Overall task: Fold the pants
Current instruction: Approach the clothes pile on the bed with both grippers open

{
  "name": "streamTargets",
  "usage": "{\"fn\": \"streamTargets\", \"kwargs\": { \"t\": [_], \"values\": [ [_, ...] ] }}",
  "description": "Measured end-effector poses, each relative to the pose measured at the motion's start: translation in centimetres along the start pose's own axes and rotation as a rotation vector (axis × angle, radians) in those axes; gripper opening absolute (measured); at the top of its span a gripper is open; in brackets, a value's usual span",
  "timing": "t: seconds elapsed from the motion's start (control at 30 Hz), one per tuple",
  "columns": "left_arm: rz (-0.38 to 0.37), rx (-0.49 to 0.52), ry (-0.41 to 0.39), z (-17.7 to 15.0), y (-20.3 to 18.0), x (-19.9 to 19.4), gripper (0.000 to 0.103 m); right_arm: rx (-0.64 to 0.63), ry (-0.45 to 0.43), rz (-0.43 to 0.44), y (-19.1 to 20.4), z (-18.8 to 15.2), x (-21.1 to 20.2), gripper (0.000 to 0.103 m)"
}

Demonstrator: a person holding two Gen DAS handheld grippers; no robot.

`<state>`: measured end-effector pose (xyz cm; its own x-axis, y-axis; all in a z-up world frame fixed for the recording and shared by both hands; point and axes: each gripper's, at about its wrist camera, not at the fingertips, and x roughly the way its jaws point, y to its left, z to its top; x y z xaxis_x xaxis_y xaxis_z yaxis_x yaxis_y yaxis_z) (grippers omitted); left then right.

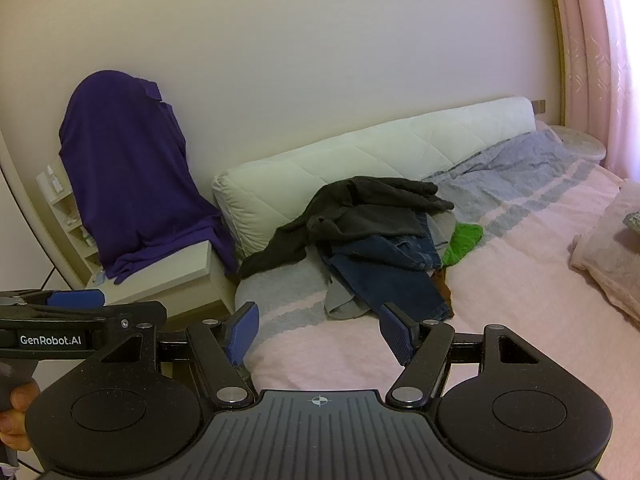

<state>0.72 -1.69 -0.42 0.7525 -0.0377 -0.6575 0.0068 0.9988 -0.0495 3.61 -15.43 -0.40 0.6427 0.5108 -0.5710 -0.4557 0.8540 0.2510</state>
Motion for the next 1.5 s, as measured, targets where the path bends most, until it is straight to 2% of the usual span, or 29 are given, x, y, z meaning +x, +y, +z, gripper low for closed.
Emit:
{"fn": "streamTargets", "kwargs": {
  "t": [1.03,1.5],
  "values": [
    [0.010,0.000,0.014,-0.5,-2.9,0.4,0.097,0.011,0.023,0.009,-2.7,0.2,-0.5,0.064],
    [0.046,0.000,0.037,-0.2,-4.3,0.9,0.097,0.034,0.037,0.038,-4.9,0.1,-0.1,0.064]
  ]
}}
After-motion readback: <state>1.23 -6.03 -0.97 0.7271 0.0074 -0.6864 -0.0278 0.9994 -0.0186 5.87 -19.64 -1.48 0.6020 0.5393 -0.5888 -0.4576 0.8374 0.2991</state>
